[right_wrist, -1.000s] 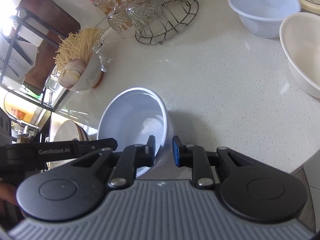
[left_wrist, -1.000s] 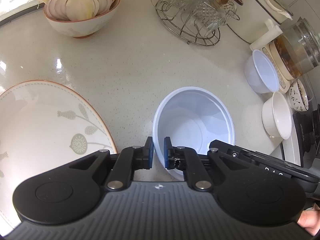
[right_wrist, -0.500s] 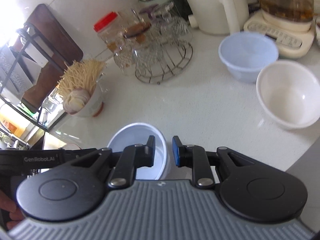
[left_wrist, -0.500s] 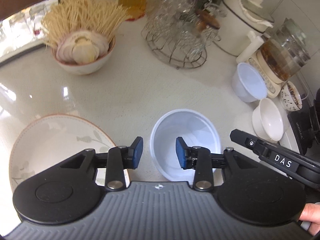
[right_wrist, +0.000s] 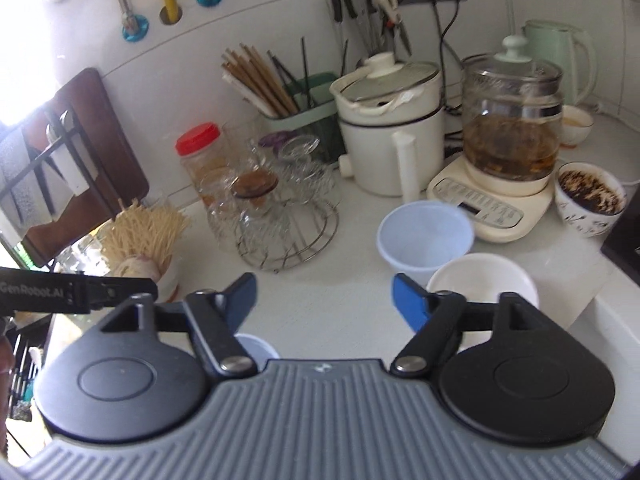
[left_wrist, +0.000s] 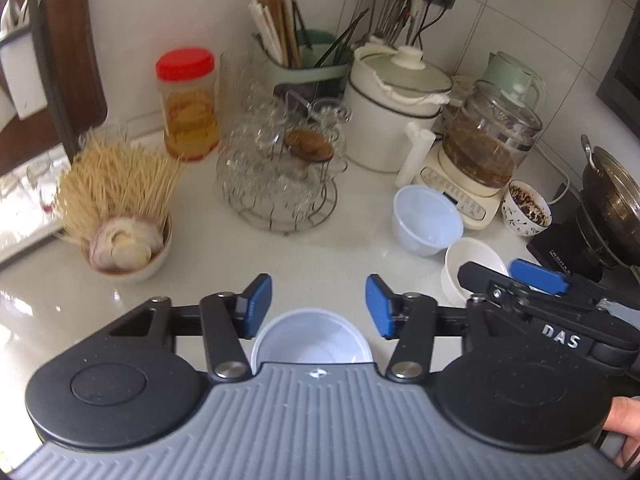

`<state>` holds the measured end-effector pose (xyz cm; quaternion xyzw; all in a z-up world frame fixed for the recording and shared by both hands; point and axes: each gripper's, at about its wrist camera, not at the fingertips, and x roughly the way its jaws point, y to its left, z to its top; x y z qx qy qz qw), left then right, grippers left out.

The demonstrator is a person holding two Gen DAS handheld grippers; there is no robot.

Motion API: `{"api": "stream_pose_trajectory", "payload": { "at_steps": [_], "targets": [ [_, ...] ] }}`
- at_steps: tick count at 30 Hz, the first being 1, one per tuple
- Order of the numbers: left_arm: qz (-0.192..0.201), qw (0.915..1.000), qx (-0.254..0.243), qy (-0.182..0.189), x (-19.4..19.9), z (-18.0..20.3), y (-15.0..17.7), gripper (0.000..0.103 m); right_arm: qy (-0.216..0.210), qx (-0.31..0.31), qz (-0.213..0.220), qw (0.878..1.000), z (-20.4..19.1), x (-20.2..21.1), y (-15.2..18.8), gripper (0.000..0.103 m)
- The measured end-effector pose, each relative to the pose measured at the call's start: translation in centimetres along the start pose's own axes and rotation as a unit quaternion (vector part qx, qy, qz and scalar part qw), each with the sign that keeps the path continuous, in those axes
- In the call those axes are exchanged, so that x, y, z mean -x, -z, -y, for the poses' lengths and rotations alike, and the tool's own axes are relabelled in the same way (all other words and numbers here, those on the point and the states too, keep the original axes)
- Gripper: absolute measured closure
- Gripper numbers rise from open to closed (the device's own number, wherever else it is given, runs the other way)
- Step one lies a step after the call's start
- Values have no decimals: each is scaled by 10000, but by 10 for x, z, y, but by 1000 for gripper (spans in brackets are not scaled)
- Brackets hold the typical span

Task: Organize plates and bowls
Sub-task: 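Open both grippers to release the white bowl, then move both tools to the rim of the pale-blue plastic bowl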

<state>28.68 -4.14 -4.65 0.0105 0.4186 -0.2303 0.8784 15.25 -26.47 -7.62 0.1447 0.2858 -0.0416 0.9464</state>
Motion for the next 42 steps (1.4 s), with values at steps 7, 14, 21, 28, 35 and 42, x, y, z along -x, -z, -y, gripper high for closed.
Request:
{"api": "stream_pose_trajectory", "payload": {
  "at_steps": [7, 14, 21, 28, 35, 42],
  "targets": [
    [-44, 9995, -279, 141, -21, 26, -7, 24, 452, -124, 344, 9983, 22, 8, -5, 0],
    [-105, 9988, -442, 178, -48, 49, -9, 15, 671, -377, 253, 9967, 51, 0, -5, 0],
    [-247, 9988, -405, 121, -87, 53, -14, 14, 511, -610, 185, 9967, 77, -17, -11, 0],
    [-407, 9989, -216, 129, -122, 46, -25, 15, 352, -740, -51, 9966, 97, -51, -19, 0],
    [-671, 9975, -67, 209, -159, 48, -40, 15, 302, -1003, -310, 9940, 119, -88, -25, 2],
    [-744, 9959, -40, 505, -199, 64, -54, 16, 307, -1391, -416, 9889, 141, -116, -26, 23]
  ]
}}
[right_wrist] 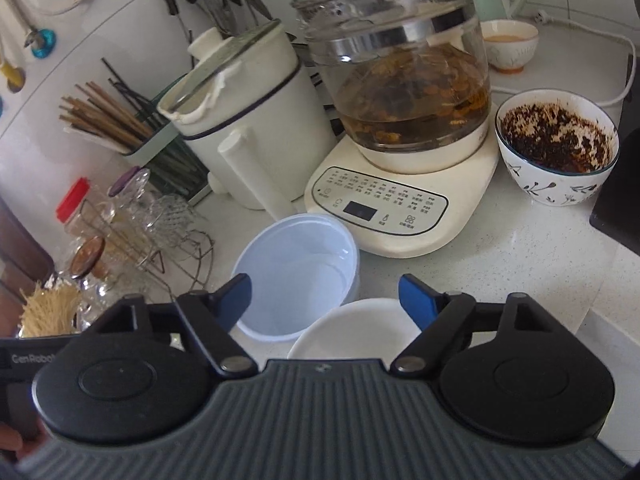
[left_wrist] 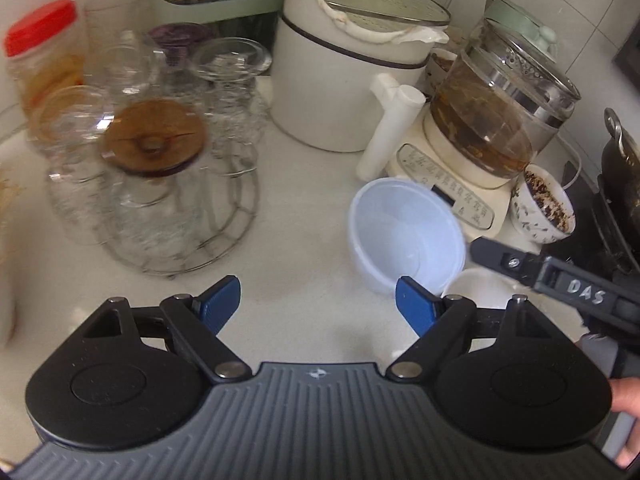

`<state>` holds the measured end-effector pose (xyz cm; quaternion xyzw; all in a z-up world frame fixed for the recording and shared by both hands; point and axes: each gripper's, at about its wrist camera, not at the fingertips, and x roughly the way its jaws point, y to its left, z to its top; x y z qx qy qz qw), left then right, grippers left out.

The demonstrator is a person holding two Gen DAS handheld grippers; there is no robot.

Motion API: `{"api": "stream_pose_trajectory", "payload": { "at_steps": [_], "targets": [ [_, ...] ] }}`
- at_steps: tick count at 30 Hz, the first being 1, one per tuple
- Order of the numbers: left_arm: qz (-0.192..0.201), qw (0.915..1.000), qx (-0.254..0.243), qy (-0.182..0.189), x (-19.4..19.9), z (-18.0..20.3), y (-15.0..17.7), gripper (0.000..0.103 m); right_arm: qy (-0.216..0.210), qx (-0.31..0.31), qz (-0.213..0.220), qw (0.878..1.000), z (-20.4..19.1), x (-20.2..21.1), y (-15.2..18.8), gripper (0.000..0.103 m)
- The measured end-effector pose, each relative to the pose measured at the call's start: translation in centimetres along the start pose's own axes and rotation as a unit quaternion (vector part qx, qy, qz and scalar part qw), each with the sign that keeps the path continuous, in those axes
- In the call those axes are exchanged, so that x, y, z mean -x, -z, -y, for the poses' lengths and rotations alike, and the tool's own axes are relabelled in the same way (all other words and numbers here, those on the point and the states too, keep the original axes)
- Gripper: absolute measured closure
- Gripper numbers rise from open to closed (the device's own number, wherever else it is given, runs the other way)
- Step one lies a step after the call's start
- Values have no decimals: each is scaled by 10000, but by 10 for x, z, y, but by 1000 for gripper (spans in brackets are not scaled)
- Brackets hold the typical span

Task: Organize plates and bowls
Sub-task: 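Move both tools to the rim of the pale-blue plastic bowl, then close both grippers on the pale-blue bowl rim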

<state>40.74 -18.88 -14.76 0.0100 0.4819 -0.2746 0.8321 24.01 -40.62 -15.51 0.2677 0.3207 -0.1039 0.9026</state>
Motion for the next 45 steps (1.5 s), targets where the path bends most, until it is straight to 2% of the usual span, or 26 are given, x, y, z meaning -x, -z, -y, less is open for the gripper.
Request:
{"api": "stream_pose_trajectory", "payload": {
  "at_steps": [5, 7, 11, 13, 18, 20, 24, 30, 40, 45],
  "targets": [
    [-117, 9997, 115, 186, -27, 6, -11, 24, 67, -97, -194, 9997, 8, -22, -6, 41],
    [-202, 9993, 189, 251, -39, 7, -15, 32, 13, -157, -249, 9996, 11, -28, -8, 49],
    [-361, 9983, 312, 344, -55, 7, -20, 45, 1, -229, -388, 9990, 15, -41, -11, 58],
    [-405, 9980, 327, 369, -62, 8, -22, 52, 27, -262, -465, 9986, 17, -46, -12, 68],
    [-439, 9980, 363, 289, -74, 12, -26, 59, 50, -266, -543, 9982, 20, -53, -13, 76],
    [-457, 9977, 394, 299, -76, 12, -26, 62, 71, -225, -553, 9982, 21, -55, -13, 76],
    [-479, 9974, 430, 332, -78, 12, -26, 76, 38, -264, -620, 9977, 22, -59, -13, 82],
    [-469, 9967, 505, 422, -74, 8, -27, 90, -28, -181, -687, 9975, 14, -63, -12, 89],
    [-296, 9985, 380, 261, -56, 8, -36, 92, -150, -138, -576, 9981, 3, -56, -14, 92],
    [-215, 9981, 480, 311, -42, 3, -35, 92, -236, -79, -506, 9984, -3, -47, -16, 92]
  ]
}}
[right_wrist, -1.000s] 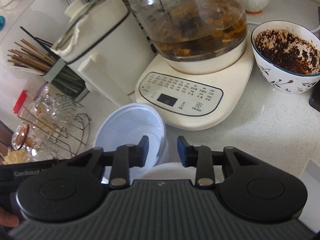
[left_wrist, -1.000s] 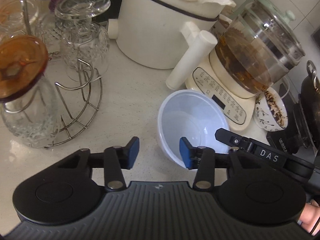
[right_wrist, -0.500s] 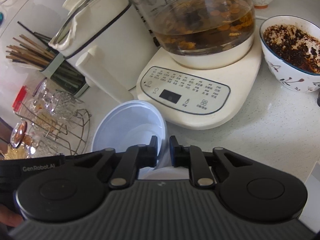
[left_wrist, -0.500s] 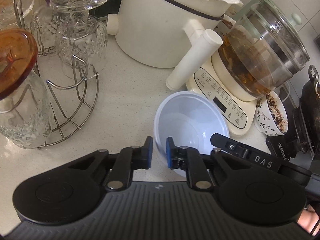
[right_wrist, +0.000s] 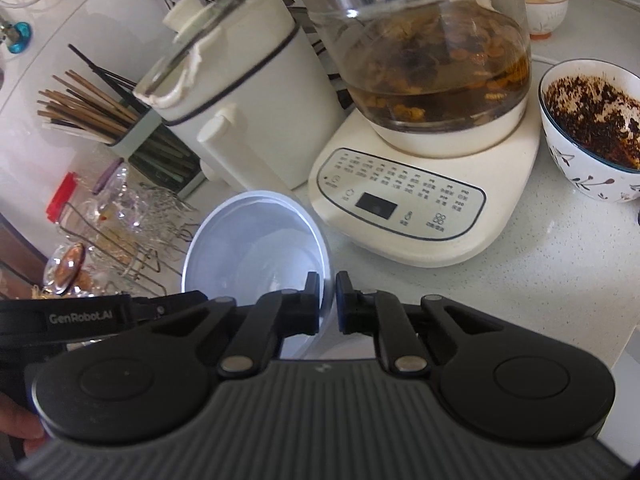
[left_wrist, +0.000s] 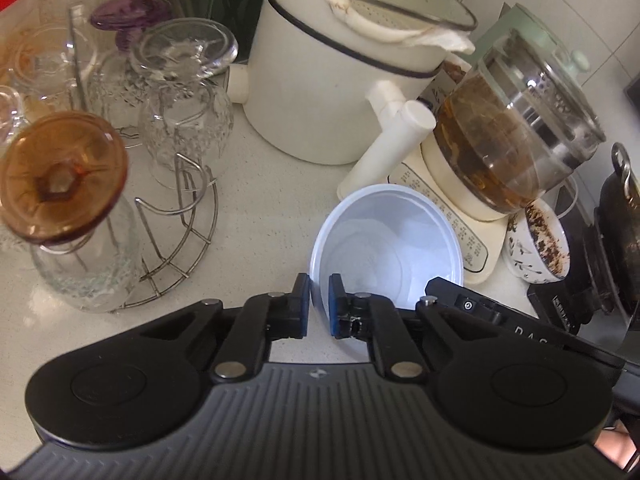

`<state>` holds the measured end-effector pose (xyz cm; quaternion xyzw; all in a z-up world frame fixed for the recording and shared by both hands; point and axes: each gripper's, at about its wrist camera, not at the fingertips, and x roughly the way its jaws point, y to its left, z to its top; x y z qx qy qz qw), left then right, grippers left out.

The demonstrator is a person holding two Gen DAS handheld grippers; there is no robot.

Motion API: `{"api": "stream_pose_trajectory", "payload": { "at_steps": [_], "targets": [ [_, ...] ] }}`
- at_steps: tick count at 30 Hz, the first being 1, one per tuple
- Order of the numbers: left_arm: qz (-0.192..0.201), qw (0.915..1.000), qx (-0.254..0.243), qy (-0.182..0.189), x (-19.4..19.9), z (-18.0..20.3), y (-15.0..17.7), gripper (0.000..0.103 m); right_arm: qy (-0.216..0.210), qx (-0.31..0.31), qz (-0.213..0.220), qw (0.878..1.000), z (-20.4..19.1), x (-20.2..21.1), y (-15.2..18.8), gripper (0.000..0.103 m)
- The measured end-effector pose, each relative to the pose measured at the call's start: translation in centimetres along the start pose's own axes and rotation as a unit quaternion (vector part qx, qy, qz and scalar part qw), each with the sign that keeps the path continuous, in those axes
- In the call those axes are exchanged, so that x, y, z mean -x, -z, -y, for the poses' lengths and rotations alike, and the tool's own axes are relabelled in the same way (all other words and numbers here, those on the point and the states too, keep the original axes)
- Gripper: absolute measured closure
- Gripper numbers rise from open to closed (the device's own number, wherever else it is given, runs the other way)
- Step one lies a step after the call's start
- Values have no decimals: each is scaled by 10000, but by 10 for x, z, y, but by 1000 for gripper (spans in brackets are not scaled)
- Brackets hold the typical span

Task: Organize plates and bowls
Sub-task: 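Close both grippers on the pale-blue bowl rim, then lift the pale-blue bowl and lower it into the white bowl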

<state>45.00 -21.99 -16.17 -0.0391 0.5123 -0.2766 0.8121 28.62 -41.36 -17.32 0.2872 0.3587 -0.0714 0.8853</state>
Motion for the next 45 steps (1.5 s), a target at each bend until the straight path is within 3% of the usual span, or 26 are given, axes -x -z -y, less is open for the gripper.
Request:
{"api": "stream_pose_trajectory", "payload": {
  "at_steps": [20, 45],
  "targets": [
    [435, 9990, 74, -7, 75, 0, 31, 92, -251, 229, 206, 9992, -29, 47, 20, 92],
    [626, 9975, 331, 10, 151, -26, 69, 92, -503, 572, 372, 9964, -79, 95, 35, 92]
  ]
}}
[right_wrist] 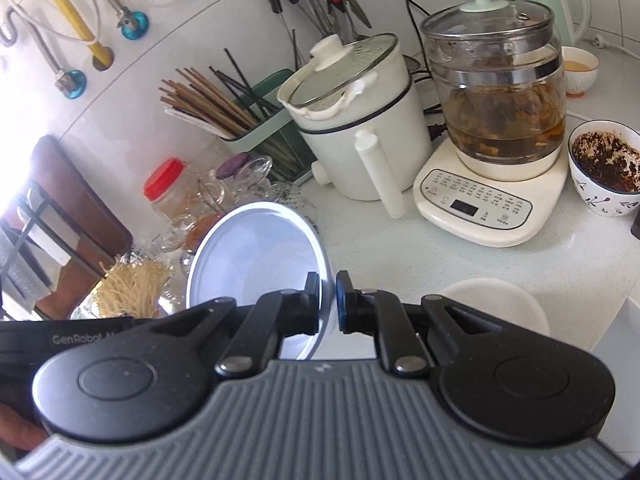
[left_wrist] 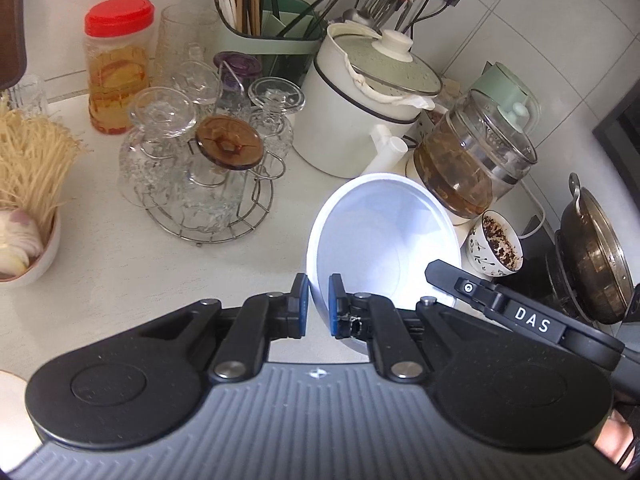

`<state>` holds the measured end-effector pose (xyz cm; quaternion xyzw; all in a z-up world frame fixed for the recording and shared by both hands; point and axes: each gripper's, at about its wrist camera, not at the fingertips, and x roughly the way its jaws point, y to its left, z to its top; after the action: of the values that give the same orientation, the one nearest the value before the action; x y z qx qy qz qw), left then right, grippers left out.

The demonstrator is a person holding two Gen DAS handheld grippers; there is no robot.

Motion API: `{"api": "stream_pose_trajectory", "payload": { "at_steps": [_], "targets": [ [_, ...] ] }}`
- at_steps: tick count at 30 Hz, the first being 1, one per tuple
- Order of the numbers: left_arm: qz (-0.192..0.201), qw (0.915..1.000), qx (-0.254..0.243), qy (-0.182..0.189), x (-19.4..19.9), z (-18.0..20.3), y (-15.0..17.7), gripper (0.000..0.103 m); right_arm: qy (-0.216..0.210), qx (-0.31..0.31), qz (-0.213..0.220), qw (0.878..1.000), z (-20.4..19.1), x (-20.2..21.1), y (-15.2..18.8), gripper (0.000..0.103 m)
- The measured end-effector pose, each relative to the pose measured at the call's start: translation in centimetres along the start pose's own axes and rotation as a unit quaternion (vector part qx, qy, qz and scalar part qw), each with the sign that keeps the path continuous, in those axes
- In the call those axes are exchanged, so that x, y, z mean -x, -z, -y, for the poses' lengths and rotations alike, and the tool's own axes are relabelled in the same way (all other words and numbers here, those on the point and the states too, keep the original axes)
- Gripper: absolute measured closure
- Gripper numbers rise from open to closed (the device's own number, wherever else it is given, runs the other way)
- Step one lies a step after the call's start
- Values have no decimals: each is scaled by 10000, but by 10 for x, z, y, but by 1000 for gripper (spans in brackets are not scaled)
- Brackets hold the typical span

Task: Organize plates and bowls
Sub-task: 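Lift the pale-blue bowl and lower it into the white bowl, then open both grippers and raise them off the nested bowls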

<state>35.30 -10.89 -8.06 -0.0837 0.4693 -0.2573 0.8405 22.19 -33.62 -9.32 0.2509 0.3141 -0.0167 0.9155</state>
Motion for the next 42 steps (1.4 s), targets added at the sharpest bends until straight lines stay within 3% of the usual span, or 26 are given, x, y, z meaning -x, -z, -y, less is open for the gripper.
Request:
{"api": "stream_pose_trajectory", "payload": {
  "at_steps": [11, 30, 42],
  "targets": [
    [53, 9985, 522, 140, 25, -34, 24, 91, -67, 143, -173, 9997, -26, 3, 15, 92],
    [-250, 9937, 1016, -395, 38, -87, 71, 91, -72, 432, -1068, 9933, -62, -21, 69, 92],
    [-679, 9909, 954, -659, 40, -92, 88, 91, 19, 581, -1362, 9890, -72, -23, 90, 90]
  ]
}}
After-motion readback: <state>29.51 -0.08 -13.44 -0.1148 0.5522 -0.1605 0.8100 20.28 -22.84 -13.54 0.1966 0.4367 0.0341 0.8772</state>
